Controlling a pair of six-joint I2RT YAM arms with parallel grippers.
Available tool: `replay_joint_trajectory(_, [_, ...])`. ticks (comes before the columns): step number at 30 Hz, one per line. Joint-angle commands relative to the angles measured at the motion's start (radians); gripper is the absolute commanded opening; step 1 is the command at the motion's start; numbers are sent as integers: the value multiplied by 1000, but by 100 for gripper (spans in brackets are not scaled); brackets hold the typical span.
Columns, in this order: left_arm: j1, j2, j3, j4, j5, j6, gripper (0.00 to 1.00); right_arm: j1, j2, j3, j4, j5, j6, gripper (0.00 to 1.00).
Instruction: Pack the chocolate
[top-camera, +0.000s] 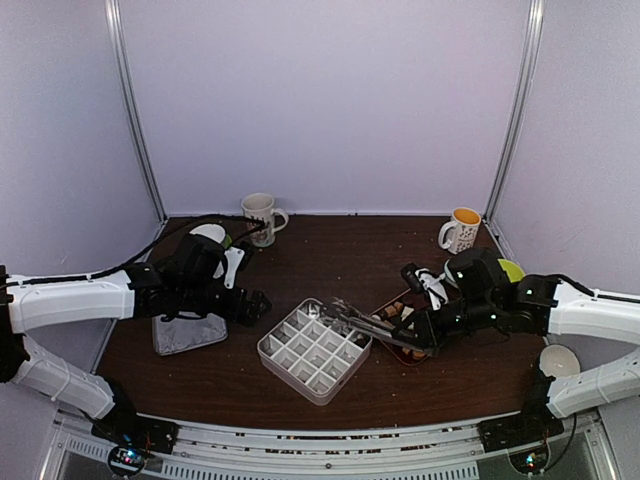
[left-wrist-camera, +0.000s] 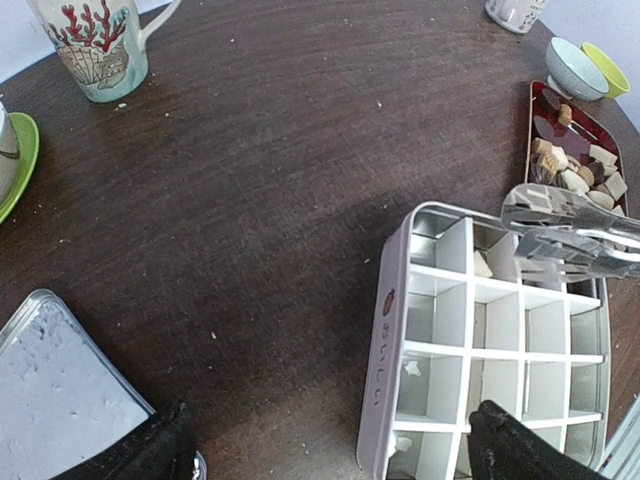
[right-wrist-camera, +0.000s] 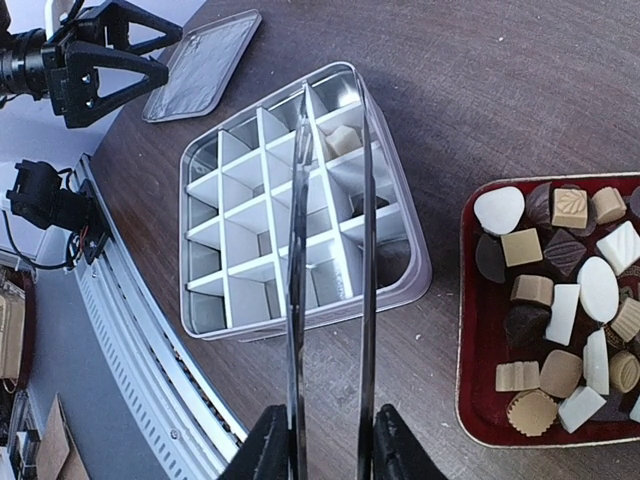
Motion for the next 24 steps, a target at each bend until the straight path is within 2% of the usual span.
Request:
replay_joint_trajectory(1, [5, 7, 26, 15, -9, 0, 97, 5, -7, 28, 33, 21, -5, 32])
replay_joint_trajectory(14, [5, -42, 19, -11, -40, -4, 96, 7, -72, 14, 47, 59, 18, 34])
replay_joint_trajectory(20, [5, -102, 4, -39, -42, -20, 96, 7, -109, 2, 51, 76, 41, 31])
replay_joint_trajectory(24, [6, -148, -28, -29, -42, -47, 96, 6, -134, -11, 37, 140, 66, 28])
